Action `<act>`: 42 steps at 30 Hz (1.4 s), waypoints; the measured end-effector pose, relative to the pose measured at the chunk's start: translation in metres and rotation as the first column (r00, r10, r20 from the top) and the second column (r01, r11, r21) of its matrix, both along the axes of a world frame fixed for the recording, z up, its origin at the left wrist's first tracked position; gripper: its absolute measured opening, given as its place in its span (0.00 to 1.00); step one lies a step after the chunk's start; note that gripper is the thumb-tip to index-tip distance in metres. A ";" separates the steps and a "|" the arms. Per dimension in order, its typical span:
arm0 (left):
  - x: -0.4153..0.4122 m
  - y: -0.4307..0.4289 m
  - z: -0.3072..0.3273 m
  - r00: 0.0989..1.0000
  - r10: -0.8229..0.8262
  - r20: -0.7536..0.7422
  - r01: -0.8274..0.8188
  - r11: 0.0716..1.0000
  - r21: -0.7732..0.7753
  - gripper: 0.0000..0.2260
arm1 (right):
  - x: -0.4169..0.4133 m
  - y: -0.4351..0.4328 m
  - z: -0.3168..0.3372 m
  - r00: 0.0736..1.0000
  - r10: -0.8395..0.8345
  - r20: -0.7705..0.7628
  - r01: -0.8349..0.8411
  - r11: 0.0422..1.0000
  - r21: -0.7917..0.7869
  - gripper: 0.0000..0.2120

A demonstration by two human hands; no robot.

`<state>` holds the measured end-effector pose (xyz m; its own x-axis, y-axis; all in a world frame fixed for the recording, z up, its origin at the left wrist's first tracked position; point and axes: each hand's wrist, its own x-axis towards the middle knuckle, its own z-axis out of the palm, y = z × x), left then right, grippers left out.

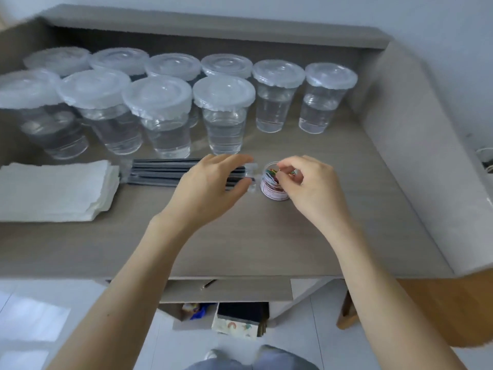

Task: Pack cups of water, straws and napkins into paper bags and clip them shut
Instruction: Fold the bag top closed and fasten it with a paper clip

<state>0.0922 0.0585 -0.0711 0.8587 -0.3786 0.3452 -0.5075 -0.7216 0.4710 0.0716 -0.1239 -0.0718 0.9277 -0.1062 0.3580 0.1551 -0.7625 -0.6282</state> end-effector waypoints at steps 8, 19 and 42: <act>0.019 -0.007 0.000 0.999 -0.036 -0.002 0.036 0.999 -0.040 0.23 | 0.019 -0.005 0.007 0.973 0.066 -0.222 -0.095 0.988 -0.125 0.08; 0.033 -0.016 -0.004 1.000 -0.027 0.014 0.028 0.996 -0.082 0.24 | 0.028 -0.005 0.007 0.962 0.066 -0.264 -0.095 0.991 -0.099 0.03; 0.029 -0.010 -0.009 0.998 -0.049 0.039 0.052 0.996 -0.079 0.23 | 0.033 -0.005 0.006 0.966 0.013 -0.257 -0.071 0.974 -0.217 0.07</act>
<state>0.1211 0.0482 -0.0796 0.8252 -0.3912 0.4075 -0.5606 -0.6554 0.5061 0.1043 -0.1284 -0.0660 0.9926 -0.0100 0.1214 0.0481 -0.8833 -0.4663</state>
